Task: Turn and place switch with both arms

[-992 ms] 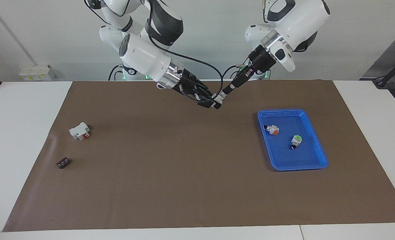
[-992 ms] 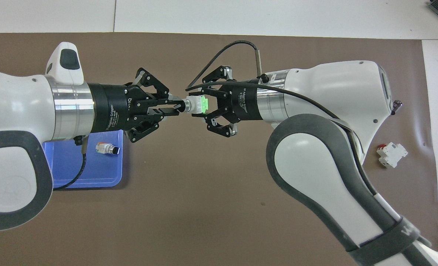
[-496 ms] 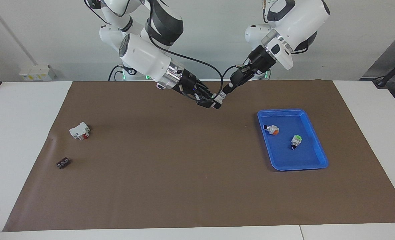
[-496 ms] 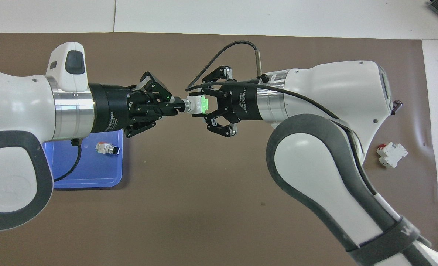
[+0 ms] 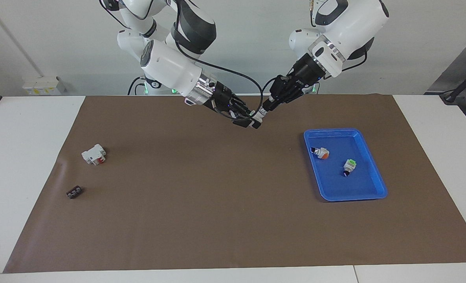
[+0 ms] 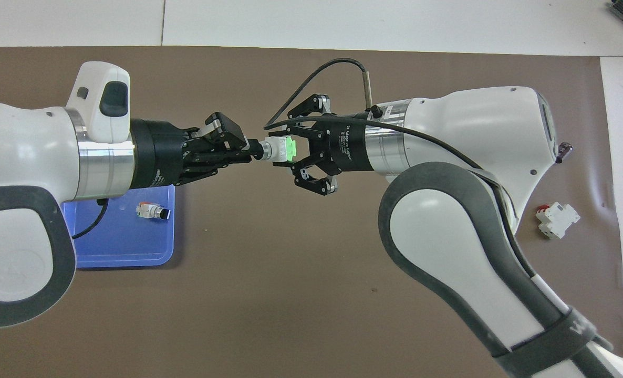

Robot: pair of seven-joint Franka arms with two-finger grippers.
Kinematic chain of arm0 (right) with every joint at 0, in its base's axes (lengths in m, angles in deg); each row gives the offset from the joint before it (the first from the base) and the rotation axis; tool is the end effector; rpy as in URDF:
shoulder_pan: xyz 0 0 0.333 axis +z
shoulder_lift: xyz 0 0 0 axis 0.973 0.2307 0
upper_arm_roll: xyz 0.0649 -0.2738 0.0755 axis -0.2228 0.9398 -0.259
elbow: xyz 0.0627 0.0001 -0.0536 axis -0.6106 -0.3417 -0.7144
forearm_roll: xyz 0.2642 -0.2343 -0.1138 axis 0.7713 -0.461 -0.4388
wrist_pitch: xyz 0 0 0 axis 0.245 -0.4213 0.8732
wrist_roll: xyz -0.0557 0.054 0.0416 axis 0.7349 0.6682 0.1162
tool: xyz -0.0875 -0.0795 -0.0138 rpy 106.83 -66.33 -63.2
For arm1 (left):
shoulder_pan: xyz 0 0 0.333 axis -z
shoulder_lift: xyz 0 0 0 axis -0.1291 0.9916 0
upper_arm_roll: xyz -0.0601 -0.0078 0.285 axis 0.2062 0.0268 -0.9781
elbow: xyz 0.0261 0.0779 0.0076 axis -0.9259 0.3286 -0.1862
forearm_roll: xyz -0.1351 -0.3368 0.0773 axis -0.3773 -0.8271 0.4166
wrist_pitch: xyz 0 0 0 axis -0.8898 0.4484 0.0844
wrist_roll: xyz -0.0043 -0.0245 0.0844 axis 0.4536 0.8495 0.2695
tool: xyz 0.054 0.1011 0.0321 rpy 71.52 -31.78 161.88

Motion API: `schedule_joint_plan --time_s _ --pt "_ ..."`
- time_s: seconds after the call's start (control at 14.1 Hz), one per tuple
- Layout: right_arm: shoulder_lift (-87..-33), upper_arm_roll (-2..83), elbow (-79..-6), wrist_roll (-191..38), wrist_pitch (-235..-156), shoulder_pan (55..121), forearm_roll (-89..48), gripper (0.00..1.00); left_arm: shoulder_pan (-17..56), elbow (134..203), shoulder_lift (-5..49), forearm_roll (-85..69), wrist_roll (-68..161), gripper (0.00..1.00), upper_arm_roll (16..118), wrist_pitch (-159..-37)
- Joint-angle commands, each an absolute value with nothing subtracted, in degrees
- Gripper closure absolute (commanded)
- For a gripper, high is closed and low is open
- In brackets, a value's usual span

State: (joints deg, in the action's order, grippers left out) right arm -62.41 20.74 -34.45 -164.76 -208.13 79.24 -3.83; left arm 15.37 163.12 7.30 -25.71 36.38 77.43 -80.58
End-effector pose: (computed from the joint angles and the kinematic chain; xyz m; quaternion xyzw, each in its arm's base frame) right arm 0.5563 0.3159 0.5193 -0.7050 0.5598 0.2197 0.3759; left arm 0.5017 -0.2475 0.5912 0.9127 0.1529 0.0293 0.3777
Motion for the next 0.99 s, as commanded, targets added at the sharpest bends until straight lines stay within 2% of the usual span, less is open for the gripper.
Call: schedule_joint_plan --time_s 0.0,0.92 --pt "-63.3 20.5 -34.9 -164.6 -208.4 78.5 -2.9 1.0 15.7 165.2 5.4 -25.0 43.3 1.0 77.4 -79.7" --pt "-63.7 20.5 -34.9 -164.7 -208.3 78.3 -2.9 1.0 15.8 165.2 5.3 -25.0 50.8 1.0 77.5 -79.6"
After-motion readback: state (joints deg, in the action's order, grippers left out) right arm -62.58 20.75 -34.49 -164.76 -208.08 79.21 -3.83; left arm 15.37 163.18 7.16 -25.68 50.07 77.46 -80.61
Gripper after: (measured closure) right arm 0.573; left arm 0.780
